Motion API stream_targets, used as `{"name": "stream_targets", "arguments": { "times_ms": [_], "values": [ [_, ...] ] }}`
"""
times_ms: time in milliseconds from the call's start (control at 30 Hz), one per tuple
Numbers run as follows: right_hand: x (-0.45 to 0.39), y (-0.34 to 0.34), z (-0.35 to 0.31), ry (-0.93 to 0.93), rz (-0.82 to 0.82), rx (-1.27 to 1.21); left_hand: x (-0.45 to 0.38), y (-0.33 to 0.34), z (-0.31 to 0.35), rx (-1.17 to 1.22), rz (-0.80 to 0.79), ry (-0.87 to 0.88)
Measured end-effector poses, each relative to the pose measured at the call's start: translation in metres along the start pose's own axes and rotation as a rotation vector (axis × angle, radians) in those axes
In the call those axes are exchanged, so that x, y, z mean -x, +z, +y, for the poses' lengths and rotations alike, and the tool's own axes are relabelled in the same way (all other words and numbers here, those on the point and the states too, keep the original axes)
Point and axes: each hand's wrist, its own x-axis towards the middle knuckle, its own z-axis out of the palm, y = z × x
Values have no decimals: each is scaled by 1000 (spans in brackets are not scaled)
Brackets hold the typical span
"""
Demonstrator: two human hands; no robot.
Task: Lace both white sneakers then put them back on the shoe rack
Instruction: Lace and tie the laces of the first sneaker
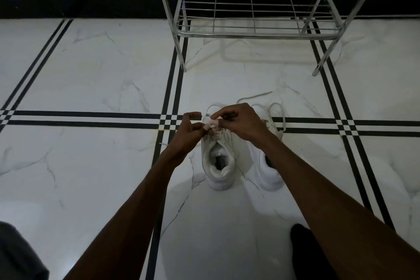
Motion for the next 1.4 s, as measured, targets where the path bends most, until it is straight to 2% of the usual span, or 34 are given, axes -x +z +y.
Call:
{"name": "stream_targets", "arguments": {
  "times_ms": [133, 267, 333, 467, 567, 667, 800, 933, 1067, 1167, 1300, 1400],
  "values": [
    [3, 3, 3, 88, 35, -149, -1, -2, -1, 18, -8, 4],
    [4, 1, 1, 94, -5, -142, -1, -2, 0, -23, 2, -12],
    [4, -2, -4, 90, -73, -78, -3, -3, 0, -52, 13, -34],
    [-1, -11, -11, 61, -175, 260, -3, -3, 0, -103, 17, -38],
    [-6, -5, -13, -24, -98, 427, 1, 2, 3, -133, 15, -9],
    [-2, 8, -14, -73, 57, 446, 2, 4, 6, -140, 27, 15],
    [5, 16, -10, -39, 232, 323, 4, 3, 8, -211, 11, 72],
    [9, 12, -8, 42, 249, 148, 3, 1, 5, -302, -45, 143],
    [12, 2, -5, 117, 199, 90, 2, 3, 5, -483, 90, 219],
    [16, -11, 2, 148, 222, 224, 5, -4, 7, -611, 263, 243],
    [30, -31, 14, 224, 196, 458, 16, -30, -4, -717, 306, 144],
    [39, -32, 20, 246, 189, 473, 21, -34, -9, -684, 312, 164]
  ]
}}
